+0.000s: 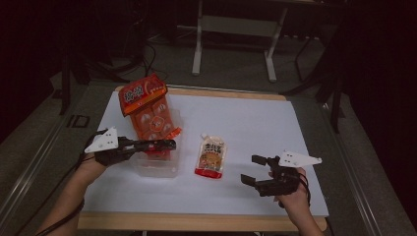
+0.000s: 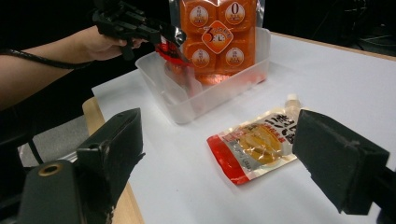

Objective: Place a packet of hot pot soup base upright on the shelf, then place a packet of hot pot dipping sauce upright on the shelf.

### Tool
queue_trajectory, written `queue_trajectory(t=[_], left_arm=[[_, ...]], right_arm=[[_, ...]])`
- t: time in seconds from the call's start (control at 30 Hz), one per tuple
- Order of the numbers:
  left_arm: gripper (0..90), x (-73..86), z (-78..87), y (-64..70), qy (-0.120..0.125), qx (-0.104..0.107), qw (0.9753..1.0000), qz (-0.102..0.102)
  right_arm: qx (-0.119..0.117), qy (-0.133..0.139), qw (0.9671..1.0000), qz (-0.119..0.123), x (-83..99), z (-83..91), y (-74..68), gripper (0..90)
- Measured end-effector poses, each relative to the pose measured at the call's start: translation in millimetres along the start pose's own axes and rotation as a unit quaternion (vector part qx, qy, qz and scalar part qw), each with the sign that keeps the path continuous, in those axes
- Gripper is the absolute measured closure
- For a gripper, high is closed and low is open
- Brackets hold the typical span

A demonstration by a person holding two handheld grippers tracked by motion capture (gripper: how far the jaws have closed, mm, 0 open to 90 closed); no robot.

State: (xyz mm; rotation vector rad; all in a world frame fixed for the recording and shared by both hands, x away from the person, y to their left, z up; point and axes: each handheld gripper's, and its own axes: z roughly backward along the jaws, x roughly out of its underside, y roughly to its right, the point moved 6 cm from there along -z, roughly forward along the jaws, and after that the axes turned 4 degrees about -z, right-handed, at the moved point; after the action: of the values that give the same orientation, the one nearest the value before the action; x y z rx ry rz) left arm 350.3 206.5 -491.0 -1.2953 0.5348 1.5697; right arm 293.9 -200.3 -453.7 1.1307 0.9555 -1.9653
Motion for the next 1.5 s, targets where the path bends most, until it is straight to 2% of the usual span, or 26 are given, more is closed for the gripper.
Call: queue_trajectory(t=[0.03, 0.13, 0.17, 0.2, 0.27, 0.33, 0.4, 0.47, 0.53, 0.67, 0.83, 0.93, 1.07, 1.13, 1.17, 1.2, 1.27, 1.37, 1.47, 1.5], left_arm=[[82.8, 0.0, 0.0, 0.0, 0.0, 0.0, 1.0, 0.0], [76.1, -0.1, 0.9, -1.3, 0.01, -0.009, 0.9996, 0.025], [73.7, -0.4, 1.0, -1.5, 0.011, -0.011, 0.9995, 0.028], [67.4, -0.8, 0.7, -2.0, 0.008, -0.019, 0.9992, 0.034], [63.6, -2.0, -0.6, -1.0, 0.002, -0.022, 0.9986, 0.049], [52.4, -2.8, -2.2, -1.0, -0.008, -0.035, 0.9976, 0.06], [44.8, -5.4, -2.5, -0.9, -0.005, -0.041, 0.9963, 0.076], [31.6, -10.2, -1.9, -0.8, 0.0, -0.048, 0.9938, 0.1], [18.0, -13.9, -2.2, 0.8, 0.003, -0.048, 0.9924, 0.113], [5.6, -23.1, -2.1, 4.5, 0.001, -0.069, 0.9907, 0.117], [2.4, -36.1, 2.2, 11.3, 0.011, -0.094, 0.9888, 0.116], [2.4, -43.5, 4.3, 17.2, 0.011, -0.101, 0.9881, 0.116], [2.4, -49.5, 4.7, 23.6, 0.007, -0.099, 0.9875, 0.122], [2.4, -52.6, 4.7, 29.2, 0.011, -0.111, 0.9858, 0.126], [2.4, -52.6, 4.7, 29.2, 0.011, -0.111, 0.9858, 0.126], [2.4, -54.2, 5.6, 34.8, 0.017, -0.117, 0.9844, 0.13], [2.4, -55.7, 6.2, 40.8, 0.017, -0.12, 0.9838, 0.132], [2.4, -59.9, 6.1, 50.8, 0.017, -0.122, 0.9845, 0.124], [2.4, -64.7, 5.4, 60.6, 0.026, -0.116, 0.985, 0.125], [2.4, -66.3, 4.8, 65.4, 0.025, -0.115, 0.9859, 0.119]], right_arm=[[0.001, 0.0, 1.0, 0.001, -0.3, 0.2, 0.3, 16.0], [0.007, 0.004, 0.9999, 0.009, -1.1, 0.3, 0.5, 16.0], [0.009, 0.003, 0.9999, 0.011, -1.2, 0.4, 0.4, 16.0], [0.008, 0.003, 0.9999, 0.011, -1.2, 0.3, 0.3, 16.0], [0.013, 0.003, 0.9998, 0.018, -1.4, 0.3, 0.3, 16.0], [0.012, 0.004, 0.9997, 0.019, -1.4, 0.1, 0.3, 16.0], [0.013, 0.002, 0.9997, 0.019, -0.8, -0.2, 0.4, 16.0], [0.014, 0.0, 0.9996, 0.025, 0.1, -0.7, 0.8, 15.9], [0.015, -0.003, 0.9995, 0.028, 1.0, -1.4, 1.7, 15.9], [0.016, -0.01, 0.9992, 0.037, 2.8, -3.5, 5.3, 15.9], [0.027, -0.016, 0.9989, 0.035, 3.3, -3.9, 9.3, 15.6], [0.041, -0.023, 0.9986, 0.023, 3.1, -3.1, 11.8, 14.0], [0.044, -0.027, 0.9985, 0.016, 2.0, -3.0, 13.9, 13.9], [0.047, -0.025, 0.9985, 0.014, 0.0, -3.2, 15.1, 13.6], [0.047, -0.025, 0.9985, 0.014, 0.0, -3.2, 15.1, 13.6], [0.052, -0.023, 0.9982, 0.018, -2.0, -3.6, 15.1, 13.3], [0.063, -0.021, 0.9975, 0.027, -3.8, -4.1, 14.8, 13.1], [0.065, -0.022, 0.9972, 0.031, -6.0, -5.2, 14.6, 11.5], [0.075, -0.027, 0.9962, 0.036, -8.4, -6.5, 15.6, 11.5], [0.076, -0.027, 0.9961, 0.036, -9.2, -7.0, 15.9, 11.5]])
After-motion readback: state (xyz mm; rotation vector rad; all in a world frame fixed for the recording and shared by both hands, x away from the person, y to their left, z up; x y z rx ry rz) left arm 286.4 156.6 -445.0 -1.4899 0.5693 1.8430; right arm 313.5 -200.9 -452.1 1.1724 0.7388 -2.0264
